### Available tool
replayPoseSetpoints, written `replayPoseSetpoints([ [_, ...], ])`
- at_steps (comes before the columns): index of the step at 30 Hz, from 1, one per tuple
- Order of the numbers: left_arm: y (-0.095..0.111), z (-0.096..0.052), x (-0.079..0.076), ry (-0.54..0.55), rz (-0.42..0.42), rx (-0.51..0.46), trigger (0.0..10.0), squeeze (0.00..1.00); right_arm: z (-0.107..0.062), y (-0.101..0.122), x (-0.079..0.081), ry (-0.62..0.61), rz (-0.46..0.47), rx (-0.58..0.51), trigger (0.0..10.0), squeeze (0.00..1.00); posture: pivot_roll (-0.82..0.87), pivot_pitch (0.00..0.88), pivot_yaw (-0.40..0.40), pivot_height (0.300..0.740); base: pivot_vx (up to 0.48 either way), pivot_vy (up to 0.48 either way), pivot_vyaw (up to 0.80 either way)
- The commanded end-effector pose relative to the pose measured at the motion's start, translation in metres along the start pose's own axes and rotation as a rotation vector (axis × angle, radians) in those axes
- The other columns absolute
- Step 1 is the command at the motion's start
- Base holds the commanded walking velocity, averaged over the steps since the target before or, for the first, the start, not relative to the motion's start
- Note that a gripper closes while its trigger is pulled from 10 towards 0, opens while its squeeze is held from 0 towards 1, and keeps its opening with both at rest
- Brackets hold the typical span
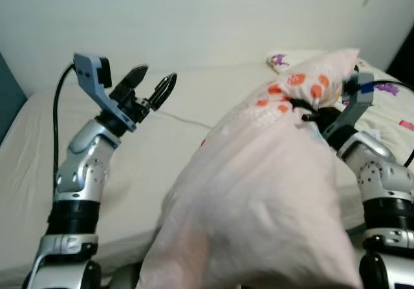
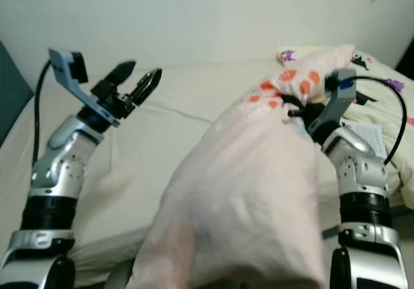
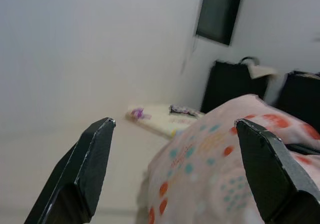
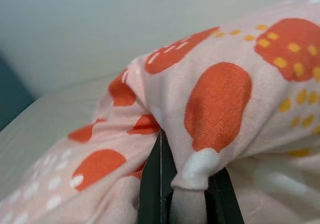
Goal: Clean up the room
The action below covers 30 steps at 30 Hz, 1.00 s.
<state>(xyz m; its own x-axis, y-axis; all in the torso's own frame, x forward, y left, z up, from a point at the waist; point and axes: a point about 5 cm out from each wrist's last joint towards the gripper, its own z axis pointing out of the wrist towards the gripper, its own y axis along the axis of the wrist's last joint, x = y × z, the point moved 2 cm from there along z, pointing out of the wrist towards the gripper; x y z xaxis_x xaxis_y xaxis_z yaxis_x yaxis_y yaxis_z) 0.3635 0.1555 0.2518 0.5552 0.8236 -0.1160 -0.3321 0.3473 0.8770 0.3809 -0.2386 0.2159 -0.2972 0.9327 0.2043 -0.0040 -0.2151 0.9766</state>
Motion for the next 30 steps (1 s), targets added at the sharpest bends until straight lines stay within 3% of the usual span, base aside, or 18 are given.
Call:
replayPoseSetpoints([
  [1,-0.017,-0.008,0.005,0.055,-0.021,0.049,10.0,0.0,0.001,-0.013,0.001,-0.021,0.028,0.02,1.6,0.0,-0.09,0.0,-0.028,0.552,0.0,0.0,0.0],
  [2,-0.026,-0.013,0.004,0.072,-0.036,0.072,10.0,0.0,0.002,-0.027,0.004,-0.023,0.047,0.04,0.0,0.0,-0.09,0.0,-0.028,0.552,0.0,0.0,0.0],
  [3,-0.032,-0.016,0.002,0.075,-0.049,0.086,10.0,0.0,0.001,-0.038,0.006,-0.026,0.075,0.06,3.1,0.0,-0.09,0.0,-0.028,0.556,0.0,0.0,0.0],
  [4,-0.036,-0.019,-0.002,0.074,-0.064,0.097,10.0,0.0,0.001,-0.047,0.008,-0.028,0.116,0.064,10.0,0.0,-0.07,0.0,-0.032,0.561,0.0,0.0,0.0],
  [14,-0.057,-0.023,-0.027,0.041,-0.109,0.141,10.0,0.0,0.01,-0.058,0.016,-0.037,0.173,0.042,10.0,0.0,-0.06,0.0,-0.029,0.6,0.0,0.0,0.0],
  [30,-0.079,-0.025,-0.052,0.023,-0.137,0.202,10.0,0.0,0.012,-0.065,0.027,-0.023,0.201,0.014,10.0,0.0,-0.07,0.0,-0.021,0.653,0.0,0.0,0.0],
])
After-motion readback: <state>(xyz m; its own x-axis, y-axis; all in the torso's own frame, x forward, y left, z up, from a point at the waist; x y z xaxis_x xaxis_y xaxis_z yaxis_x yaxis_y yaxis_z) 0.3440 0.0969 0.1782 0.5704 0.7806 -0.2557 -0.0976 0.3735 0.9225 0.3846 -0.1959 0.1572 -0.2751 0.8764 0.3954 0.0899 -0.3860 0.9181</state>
